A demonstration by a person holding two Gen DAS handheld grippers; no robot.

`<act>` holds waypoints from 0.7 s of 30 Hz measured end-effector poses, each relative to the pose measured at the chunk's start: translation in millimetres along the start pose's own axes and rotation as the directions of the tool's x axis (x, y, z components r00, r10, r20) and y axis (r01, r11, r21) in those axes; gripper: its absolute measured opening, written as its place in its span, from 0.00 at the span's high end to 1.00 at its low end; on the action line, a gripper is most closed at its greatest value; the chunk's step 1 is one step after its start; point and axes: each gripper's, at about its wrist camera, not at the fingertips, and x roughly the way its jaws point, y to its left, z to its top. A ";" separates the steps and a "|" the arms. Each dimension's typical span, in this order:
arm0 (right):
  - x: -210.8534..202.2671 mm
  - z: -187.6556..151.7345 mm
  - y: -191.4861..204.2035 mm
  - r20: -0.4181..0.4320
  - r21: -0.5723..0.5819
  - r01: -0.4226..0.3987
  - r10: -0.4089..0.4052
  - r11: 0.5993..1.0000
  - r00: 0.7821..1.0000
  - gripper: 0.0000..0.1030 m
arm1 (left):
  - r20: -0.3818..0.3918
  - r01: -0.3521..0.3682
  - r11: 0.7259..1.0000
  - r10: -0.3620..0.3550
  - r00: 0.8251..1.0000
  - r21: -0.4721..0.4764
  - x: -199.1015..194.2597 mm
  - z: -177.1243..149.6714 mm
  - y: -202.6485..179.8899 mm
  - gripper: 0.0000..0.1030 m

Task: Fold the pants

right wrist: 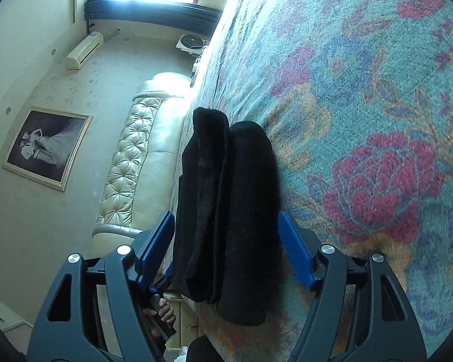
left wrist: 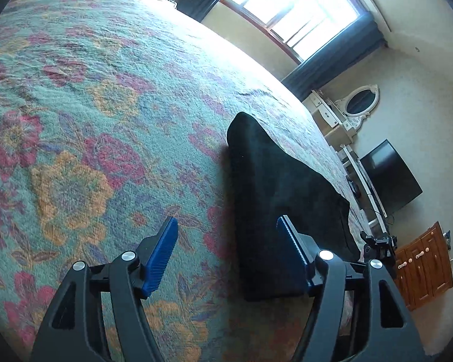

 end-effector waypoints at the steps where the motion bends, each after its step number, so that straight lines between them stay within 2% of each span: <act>1: 6.2 9.3 1.0 0.004 0.003 -0.001 0.000 1.000 1.000 0.29 | -0.009 -0.007 1.000 0.007 1.000 0.010 11.0 8.6 0.2 0.33; 8: 43.0 61.7 -2.0 0.022 0.061 -0.008 0.007 0.998 1.000 0.28 | -0.125 -0.030 0.995 0.043 0.991 0.097 96.2 60.2 -12.6 0.33; 11: 50.1 73.3 -2.8 0.014 0.066 0.002 -0.003 0.998 1.000 0.38 | -0.137 -0.048 0.993 0.063 0.989 0.111 118.6 78.4 -20.1 0.32; 12: 51.6 75.2 -4.5 0.008 0.066 0.010 -0.011 0.998 1.000 0.47 | -0.137 -0.043 0.993 0.058 0.989 0.109 124.2 83.7 -21.2 0.31; 15: 56.4 77.0 -11.9 -0.002 0.078 0.029 -0.029 0.997 1.000 0.67 | -0.160 -0.063 0.993 0.079 0.984 0.103 143.3 91.9 -21.5 0.29; 18: 56.8 78.8 -20.3 -0.002 0.083 0.037 -0.037 0.996 0.999 0.72 | -0.165 -0.071 0.994 0.084 0.983 0.086 153.7 93.4 -17.0 0.26; 21: 60.7 78.9 -18.3 -0.006 0.070 0.063 -0.063 0.996 0.998 0.74 | -0.148 -0.092 0.989 0.109 0.983 0.114 155.6 91.5 -17.8 0.25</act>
